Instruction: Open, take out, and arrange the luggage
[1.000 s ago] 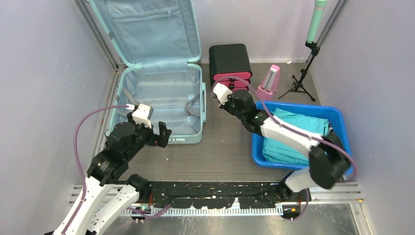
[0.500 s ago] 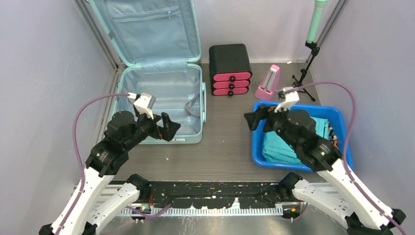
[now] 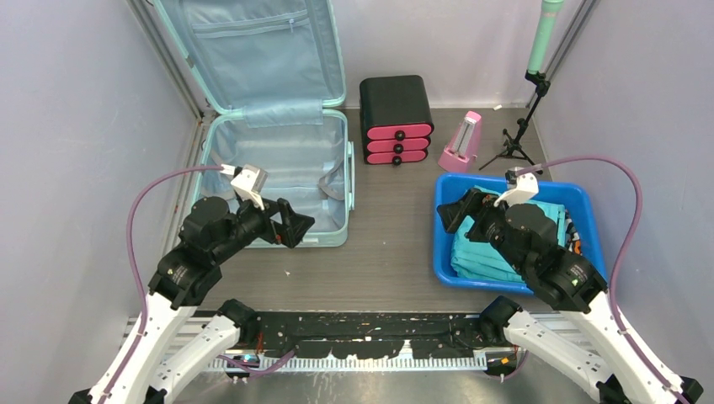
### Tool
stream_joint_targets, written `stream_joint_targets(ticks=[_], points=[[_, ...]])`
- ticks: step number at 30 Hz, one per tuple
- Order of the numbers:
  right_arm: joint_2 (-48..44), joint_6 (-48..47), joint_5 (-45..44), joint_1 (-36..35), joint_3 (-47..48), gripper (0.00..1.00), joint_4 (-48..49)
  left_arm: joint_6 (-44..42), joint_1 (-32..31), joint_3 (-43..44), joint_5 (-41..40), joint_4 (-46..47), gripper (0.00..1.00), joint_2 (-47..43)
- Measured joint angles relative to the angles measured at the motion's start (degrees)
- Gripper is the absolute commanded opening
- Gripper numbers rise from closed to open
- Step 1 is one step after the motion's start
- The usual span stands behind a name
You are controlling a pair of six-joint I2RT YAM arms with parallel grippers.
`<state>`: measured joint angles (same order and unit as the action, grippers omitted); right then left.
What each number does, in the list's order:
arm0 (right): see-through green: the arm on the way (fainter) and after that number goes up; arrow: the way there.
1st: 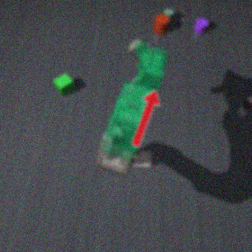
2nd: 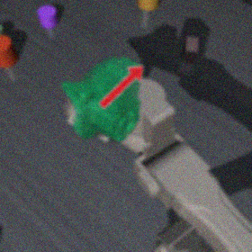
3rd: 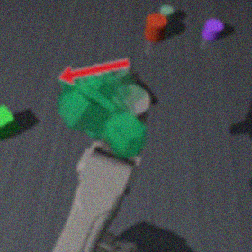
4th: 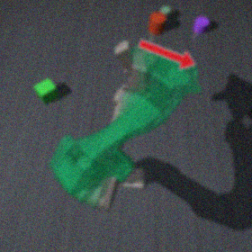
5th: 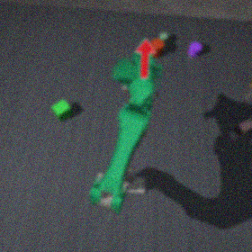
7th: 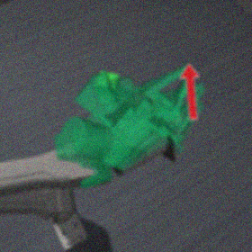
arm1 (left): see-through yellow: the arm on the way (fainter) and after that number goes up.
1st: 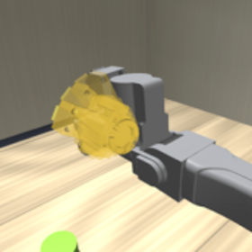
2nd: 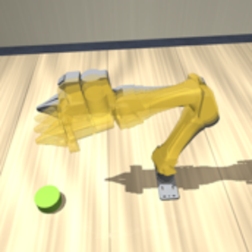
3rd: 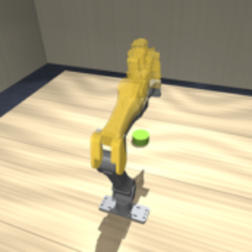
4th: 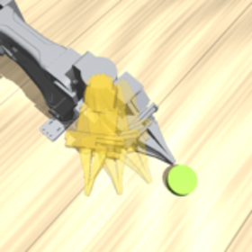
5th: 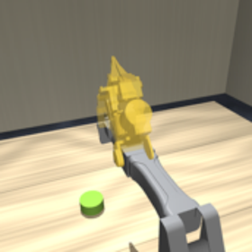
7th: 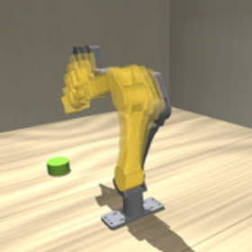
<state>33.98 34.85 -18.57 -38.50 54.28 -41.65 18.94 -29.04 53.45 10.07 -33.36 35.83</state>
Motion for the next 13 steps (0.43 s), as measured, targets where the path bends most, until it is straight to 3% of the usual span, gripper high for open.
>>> stream_joint_targets(ticks=[13], points=[[-3.3, 0.5, 0.0, 0.0, -1.9, 0.94, 0.4, -1.2, 0.0, -0.1, -0.9, -1.7, 1.0, -2.1]])
